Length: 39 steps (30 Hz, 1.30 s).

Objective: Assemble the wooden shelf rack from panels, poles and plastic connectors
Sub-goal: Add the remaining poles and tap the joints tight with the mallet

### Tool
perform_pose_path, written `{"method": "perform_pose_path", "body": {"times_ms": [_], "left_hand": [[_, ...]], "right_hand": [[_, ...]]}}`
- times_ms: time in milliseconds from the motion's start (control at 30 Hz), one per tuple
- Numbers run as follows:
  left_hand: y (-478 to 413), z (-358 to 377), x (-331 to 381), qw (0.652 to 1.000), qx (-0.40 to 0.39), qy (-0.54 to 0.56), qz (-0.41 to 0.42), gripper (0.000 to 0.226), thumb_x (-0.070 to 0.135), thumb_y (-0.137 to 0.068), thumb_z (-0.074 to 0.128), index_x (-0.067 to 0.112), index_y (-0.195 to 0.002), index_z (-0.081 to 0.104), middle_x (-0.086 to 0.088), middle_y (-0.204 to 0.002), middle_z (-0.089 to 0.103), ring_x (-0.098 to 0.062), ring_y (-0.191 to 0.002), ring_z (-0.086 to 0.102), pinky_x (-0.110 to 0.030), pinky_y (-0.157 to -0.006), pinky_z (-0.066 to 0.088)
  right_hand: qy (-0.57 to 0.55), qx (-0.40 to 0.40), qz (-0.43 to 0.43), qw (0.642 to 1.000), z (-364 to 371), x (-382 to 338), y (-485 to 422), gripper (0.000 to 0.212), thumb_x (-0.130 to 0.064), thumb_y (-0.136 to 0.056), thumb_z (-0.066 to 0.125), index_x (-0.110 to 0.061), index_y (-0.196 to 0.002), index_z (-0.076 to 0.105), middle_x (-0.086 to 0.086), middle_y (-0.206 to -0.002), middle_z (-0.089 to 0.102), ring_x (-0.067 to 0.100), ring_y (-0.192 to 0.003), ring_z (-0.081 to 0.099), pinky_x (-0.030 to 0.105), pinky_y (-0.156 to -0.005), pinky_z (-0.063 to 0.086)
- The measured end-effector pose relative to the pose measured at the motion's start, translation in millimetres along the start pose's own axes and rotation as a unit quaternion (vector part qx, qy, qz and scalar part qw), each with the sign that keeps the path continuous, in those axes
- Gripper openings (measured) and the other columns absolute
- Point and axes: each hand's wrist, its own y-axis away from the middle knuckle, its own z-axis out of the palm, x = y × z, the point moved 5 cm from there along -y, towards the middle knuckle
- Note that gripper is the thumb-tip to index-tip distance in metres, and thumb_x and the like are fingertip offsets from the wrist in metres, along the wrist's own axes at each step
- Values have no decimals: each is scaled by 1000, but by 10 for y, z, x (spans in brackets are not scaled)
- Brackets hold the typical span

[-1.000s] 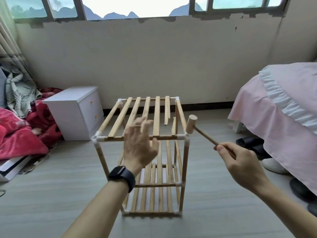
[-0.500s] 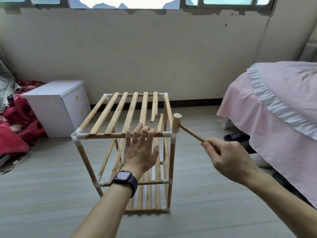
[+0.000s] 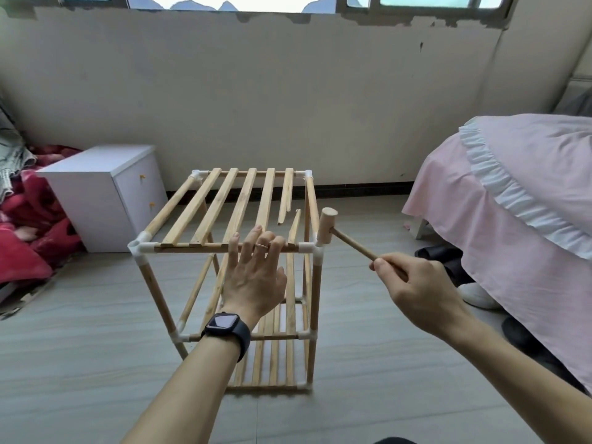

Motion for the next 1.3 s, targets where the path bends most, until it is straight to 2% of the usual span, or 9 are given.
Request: {"method": "perform_pose_path", "body": {"times_ms": [100, 233, 333, 433, 567, 700, 867, 1067, 1300], "left_hand": [[15, -48, -39, 1000, -1, 17, -6, 63, 19, -71, 75, 21, -123, 40, -5, -127, 49, -31, -135, 41, -59, -116, 26], [59, -123, -175, 998, -27, 50, -22, 54, 18, -75, 73, 21, -125, 52, -4, -130, 55, -30, -139, 43, -59, -118, 24], [115, -291, -366, 994, 15, 102, -27, 35, 25, -85, 53, 15, -116, 67, -5, -124, 66, -27, -134, 52, -50, -118, 27], [133, -550, -589, 992, 15, 107, -65, 45, 32, -88, 33, 15, -90, 75, -4, -98, 74, -23, -102, 66, -43, -107, 40], [-8, -791, -781, 989, -95, 0, -112, 47, 44, -87, 28, 23, -63, 63, 8, -59, 57, -11, -60, 52, -44, -91, 40], [-228, -745, -766, 957, -231, -56, -166, 63, 75, -91, 20, 27, -81, 60, 3, -72, 61, -17, -75, 55, -48, -92, 37], [-380, -505, -488, 929, -274, -89, -233, 62, 71, -95, 25, 18, -103, 57, -6, -89, 47, -24, -92, 40, -46, -88, 33], [-389, -327, -599, 921, -257, -93, -278, 56, 57, -101, 24, 17, -108, 62, -9, -117, 55, -27, -111, 40, -46, -92, 31], [-354, -330, -613, 945, -186, -33, -268, 46, 54, -102, 22, 20, -94, 51, -2, -93, 50, -24, -104, 39, -47, -90, 30]], "right_hand": [[-59, 50, -4, 997, -57, -21, 23, 19, -27, -103, 58, -27, -89, 70, -13, -49, 51, 8, -41, 45, 13, -40, 26], [-36, -43, -9, 998, 128, -82, 20, 22, -29, -102, 58, -25, -86, 72, -12, -49, 52, 7, -41, 44, 16, -41, 28], [-70, -11, 10, 997, 176, -115, -59, 22, -29, -103, 56, -27, -87, 71, -15, -46, 50, 6, -40, 44, 15, -40, 28], [-97, -6, 45, 994, 300, -118, -169, 23, -27, -103, 55, -24, -87, 71, -15, -44, 49, 5, -40, 44, 16, -40, 31], [-144, -3, 67, 987, 525, -177, -314, 24, -26, -105, 52, -19, -93, 72, -13, -43, 48, 5, -39, 41, 16, -38, 29], [-192, 14, 73, 979, 720, -298, -438, 25, -25, -106, 50, -15, -98, 71, -8, -51, 46, 3, -40, 40, 15, -38, 29], [-194, 41, 76, 977, 711, -323, -657, 26, -29, -107, 48, -18, -97, 70, -7, -53, 49, 2, -43, 45, 15, -40, 33], [-156, 58, 90, 982, 587, -87, -897, 26, -33, -106, 47, -24, -93, 68, -18, -50, 55, 1, -46, 50, 16, -44, 32], [-72, 48, 117, 989, 747, 110, -1168, 33, -36, -105, 45, -20, -86, 67, -4, -59, 60, 15, -59, 56, 29, -50, 35]]}}
